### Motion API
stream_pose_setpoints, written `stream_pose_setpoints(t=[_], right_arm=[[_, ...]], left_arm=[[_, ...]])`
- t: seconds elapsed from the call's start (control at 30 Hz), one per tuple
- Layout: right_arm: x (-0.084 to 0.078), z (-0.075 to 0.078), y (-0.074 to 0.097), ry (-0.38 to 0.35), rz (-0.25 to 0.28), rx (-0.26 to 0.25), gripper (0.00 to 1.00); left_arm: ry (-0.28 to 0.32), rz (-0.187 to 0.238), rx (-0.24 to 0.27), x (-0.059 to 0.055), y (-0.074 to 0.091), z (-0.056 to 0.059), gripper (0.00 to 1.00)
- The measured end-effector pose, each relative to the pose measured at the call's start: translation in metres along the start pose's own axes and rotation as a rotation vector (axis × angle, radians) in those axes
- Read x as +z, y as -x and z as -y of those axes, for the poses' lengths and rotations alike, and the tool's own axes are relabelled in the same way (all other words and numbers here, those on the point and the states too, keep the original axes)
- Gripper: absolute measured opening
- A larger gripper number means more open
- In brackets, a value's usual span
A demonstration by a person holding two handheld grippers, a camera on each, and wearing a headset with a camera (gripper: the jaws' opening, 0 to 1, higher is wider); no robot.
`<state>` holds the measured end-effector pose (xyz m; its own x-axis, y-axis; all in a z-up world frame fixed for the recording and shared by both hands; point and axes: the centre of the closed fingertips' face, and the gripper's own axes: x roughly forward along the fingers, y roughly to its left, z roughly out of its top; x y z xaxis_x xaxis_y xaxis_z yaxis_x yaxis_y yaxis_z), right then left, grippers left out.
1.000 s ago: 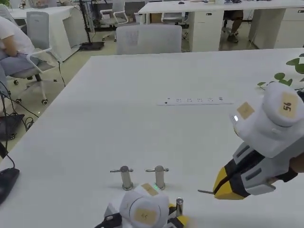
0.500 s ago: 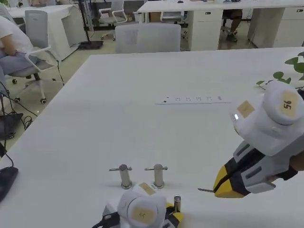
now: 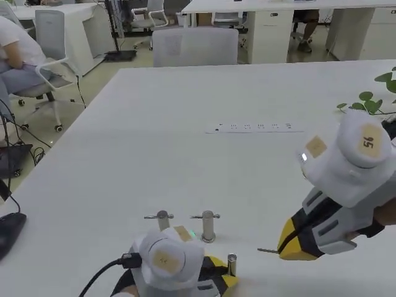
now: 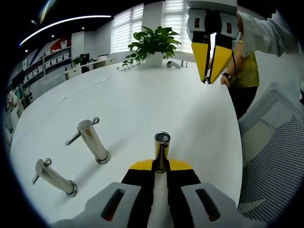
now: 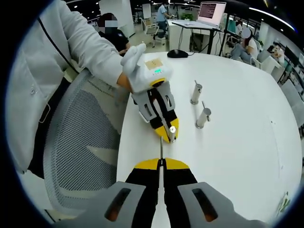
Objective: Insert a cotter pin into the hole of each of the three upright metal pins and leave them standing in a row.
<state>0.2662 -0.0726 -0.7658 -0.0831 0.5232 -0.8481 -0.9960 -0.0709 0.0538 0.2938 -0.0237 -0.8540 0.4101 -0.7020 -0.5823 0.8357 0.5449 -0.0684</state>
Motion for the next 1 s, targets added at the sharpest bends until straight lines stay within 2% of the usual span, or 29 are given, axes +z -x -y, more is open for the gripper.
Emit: stream_pose_setpoints(t=[0.17, 0.23, 0.5, 1.0], right_arm=[[-0.003, -0.001, -0.005, 0.006, -0.012, 0.003, 0.03], [-0.003, -0.001, -0.006, 0.008, -0.014, 0.003, 0.03], [-0.006, -0.001, -0.016, 0.035, -0.044, 0.0, 0.03], [-0.019, 0.005, -0.037, 0.085, -0.113, -0.011, 0.03]], left_arm=[[-0.038, 0.005, -0.08, -0.001, 0.0, 0.003, 0.07], [-0.089, 0.001, -0.097, -0.001, 0.0, 0.004, 0.07], [-0.152, 0.004, -0.187, -0.003, 0.0, 0.012, 0.07], [-0.24, 0.005, -0.287, -0.004, 0.001, 0.02, 0.06]])
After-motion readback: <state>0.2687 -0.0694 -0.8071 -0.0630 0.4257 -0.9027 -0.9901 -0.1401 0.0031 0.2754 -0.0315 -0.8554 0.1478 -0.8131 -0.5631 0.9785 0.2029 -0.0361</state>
